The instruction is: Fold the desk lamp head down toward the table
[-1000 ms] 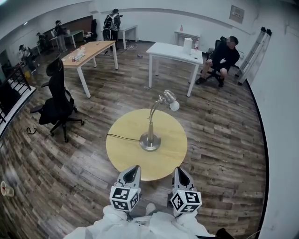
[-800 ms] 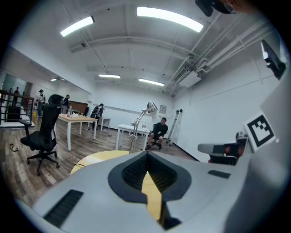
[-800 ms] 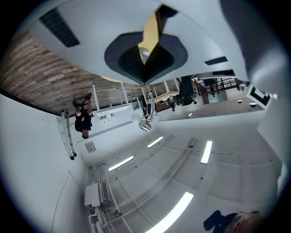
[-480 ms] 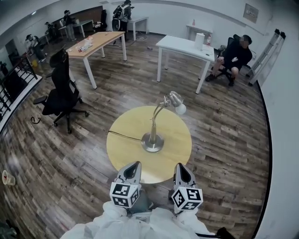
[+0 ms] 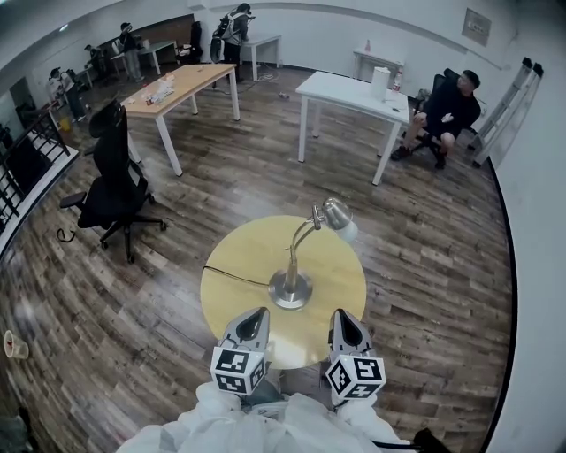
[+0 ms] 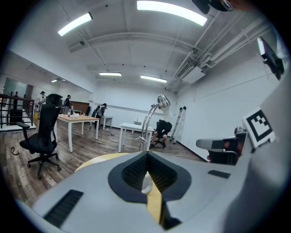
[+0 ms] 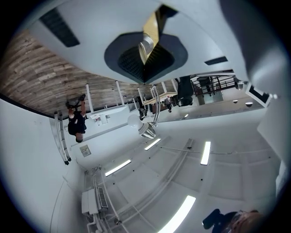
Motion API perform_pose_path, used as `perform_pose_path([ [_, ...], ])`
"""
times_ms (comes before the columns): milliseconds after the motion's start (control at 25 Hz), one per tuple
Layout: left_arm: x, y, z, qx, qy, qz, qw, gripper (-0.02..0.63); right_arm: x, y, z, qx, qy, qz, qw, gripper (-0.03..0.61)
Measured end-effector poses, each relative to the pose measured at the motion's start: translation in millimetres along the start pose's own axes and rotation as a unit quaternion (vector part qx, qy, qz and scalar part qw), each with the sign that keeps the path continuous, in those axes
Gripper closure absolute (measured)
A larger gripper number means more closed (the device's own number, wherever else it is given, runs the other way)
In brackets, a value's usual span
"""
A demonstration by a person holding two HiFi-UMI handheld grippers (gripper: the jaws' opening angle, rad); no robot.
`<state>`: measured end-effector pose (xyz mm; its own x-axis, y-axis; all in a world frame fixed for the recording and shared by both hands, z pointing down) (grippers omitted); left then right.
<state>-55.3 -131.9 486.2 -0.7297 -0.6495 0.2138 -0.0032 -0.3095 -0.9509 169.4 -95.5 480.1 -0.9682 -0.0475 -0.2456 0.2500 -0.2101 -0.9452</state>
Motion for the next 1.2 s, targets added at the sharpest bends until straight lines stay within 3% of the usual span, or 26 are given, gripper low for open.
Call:
perform_pose_path([
  [400,59.6,16.8,49.6,0.019,-0.035,-0.006,0.9992,0.614,39.5,17.2,71.3,-0.016,0.034,-0.018,0.999,0.568],
  [640,68.8,15.9,74.8,0.034,-0.046,-0.006,0.9983,0.614,36.2,17.1,85.6,-0.006,0.022,-0.011,1.0,0.568],
  [880,69.0,-3.7,101.7,0.055,-0.04,0.03,0.9972,0.614,24.9,27.9,92.7,-0.006,0.031,-0.019,0.999,0.568],
  [1000,70.9,-14.8,127.2,0.089,-0.043,0.079,0.992,0.608,22.4,45.0,91.2,-0.021,0.054,-0.032,0.998,0.568],
  [1200,75.0,-17.9,162.9,0.112,-0.073,0.122,0.9835,0.523,18.9,84.0,92.1,-0.023,0.095,-0.059,0.993,0.566],
])
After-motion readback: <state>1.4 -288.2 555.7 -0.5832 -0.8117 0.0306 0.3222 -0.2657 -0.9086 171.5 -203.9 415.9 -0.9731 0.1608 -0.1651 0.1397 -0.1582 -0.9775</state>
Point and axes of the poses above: the fingertips, and each gripper's own axes: z forward along the fingers, x to its left, y out of its top, the point moved 9 cm from there along -z, backward along the fingers, and after that the axes turned 11 degrees about -y, right-handed, at the moved point
